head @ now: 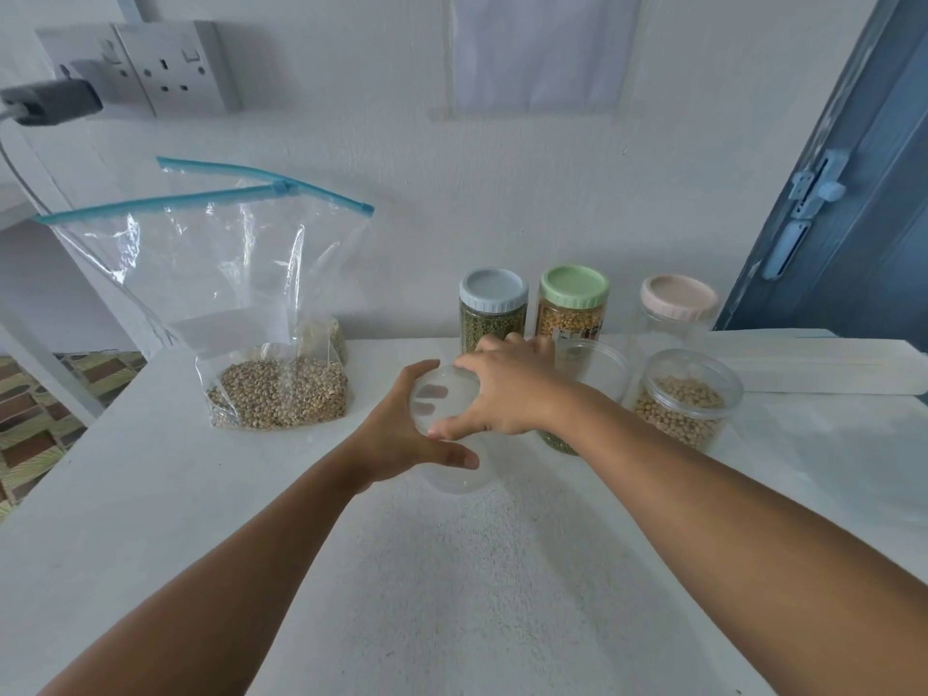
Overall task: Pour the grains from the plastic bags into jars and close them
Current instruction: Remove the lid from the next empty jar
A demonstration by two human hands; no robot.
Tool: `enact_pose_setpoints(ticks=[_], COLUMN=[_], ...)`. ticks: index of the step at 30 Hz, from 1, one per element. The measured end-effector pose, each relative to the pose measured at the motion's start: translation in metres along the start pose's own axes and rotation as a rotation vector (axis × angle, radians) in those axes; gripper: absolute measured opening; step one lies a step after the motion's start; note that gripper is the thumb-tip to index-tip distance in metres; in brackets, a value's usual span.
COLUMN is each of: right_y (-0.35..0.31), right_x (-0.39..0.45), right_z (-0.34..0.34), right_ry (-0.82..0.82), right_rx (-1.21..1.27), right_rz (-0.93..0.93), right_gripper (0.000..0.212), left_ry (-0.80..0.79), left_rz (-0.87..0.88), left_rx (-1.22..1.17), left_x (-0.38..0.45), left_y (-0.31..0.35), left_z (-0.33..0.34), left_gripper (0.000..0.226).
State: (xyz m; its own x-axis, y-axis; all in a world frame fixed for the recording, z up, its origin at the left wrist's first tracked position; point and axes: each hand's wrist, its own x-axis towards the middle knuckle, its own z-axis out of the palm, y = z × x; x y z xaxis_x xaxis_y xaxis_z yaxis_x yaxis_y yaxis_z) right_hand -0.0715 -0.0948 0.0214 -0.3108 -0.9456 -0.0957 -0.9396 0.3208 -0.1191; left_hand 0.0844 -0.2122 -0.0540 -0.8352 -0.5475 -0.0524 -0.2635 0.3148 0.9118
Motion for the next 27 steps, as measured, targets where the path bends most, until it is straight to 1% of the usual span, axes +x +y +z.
enact_pose_setpoints(ticks=[2, 4, 8, 10, 12, 14, 16, 17, 19, 21, 22, 23, 25, 27], right_y=[0.001, 0.003, 0.006, 0.003, -0.002, -0.011, -0.016, -0.016, -0.011, -0.003, -0.001, 0.0, -0.006, -0.012], right_x=[0.0, 0.002, 0.005, 0.003, 0.0, -0.002, -0.002, -0.001, 0.0, 0.002, 0.003, 0.002, -0.001, -0.003], right_z=[0.002, 0.001, -0.013, -0.018, -0.016, -0.01, -0.004, -0.004, -0.009, -0.017, -0.019, -0.019, -0.017, -0.012], right_ry=[-0.012, -0.037, -0.125, -0.139, -0.091, -0.008, 0.047, 0.04, -0.042, -0.153, -0.179, -0.177, -0.107, -0.032], right_rx=[0.03, 0.039, -0.027, -0.027, -0.021, -0.062, -0.066, -0.045, -0.003, 0.021, 0.018, 0.003, -0.076, -0.14], right_rz=[-0.016, -0.037, -0.098, -0.077, -0.028, -0.002, -0.005, -0.021, -0.077, -0.105, -0.091, -0.06, 0.004, -0.004], right_gripper=[0.109, 0.11, 0.109, 0.109, 0.111, 0.112, 0.105, 0.1, 0.097, 0.104, 0.108, 0.112, 0.119, 0.116], left_ry=[0.02, 0.04, 0.055, 0.049, 0.039, 0.031, 0.032, 0.035, 0.047, 0.057, 0.054, 0.05, 0.039, 0.035], left_rz=[0.015, 0.04, 0.044, 0.037, 0.034, 0.036, 0.045, 0.048, 0.046, 0.041, 0.038, 0.033, 0.017, 0.018], left_rx=[0.001, 0.004, 0.004, 0.002, 0.009, 0.011, 0.013, 0.013, 0.005, -0.002, -0.005, -0.001, 0.002, 0.007], left_x=[-0.001, -0.002, -0.003, -0.002, -0.002, -0.002, -0.002, -0.003, -0.004, -0.004, -0.004, -0.004, -0.004, -0.004], left_y=[-0.002, -0.001, 0.001, 0.0, 0.0, 0.0, 0.0, 0.001, 0.002, 0.0, 0.0, -0.001, -0.002, -0.002], left_z=[0.003, 0.006, 0.009, 0.009, 0.008, 0.008, 0.008, 0.009, 0.01, 0.011, 0.01, 0.01, 0.009, 0.008], left_gripper=[0.116, 0.108, 0.104, 0.107, 0.112, 0.113, 0.11, 0.107, 0.105, 0.105, 0.105, 0.107, 0.113, 0.114])
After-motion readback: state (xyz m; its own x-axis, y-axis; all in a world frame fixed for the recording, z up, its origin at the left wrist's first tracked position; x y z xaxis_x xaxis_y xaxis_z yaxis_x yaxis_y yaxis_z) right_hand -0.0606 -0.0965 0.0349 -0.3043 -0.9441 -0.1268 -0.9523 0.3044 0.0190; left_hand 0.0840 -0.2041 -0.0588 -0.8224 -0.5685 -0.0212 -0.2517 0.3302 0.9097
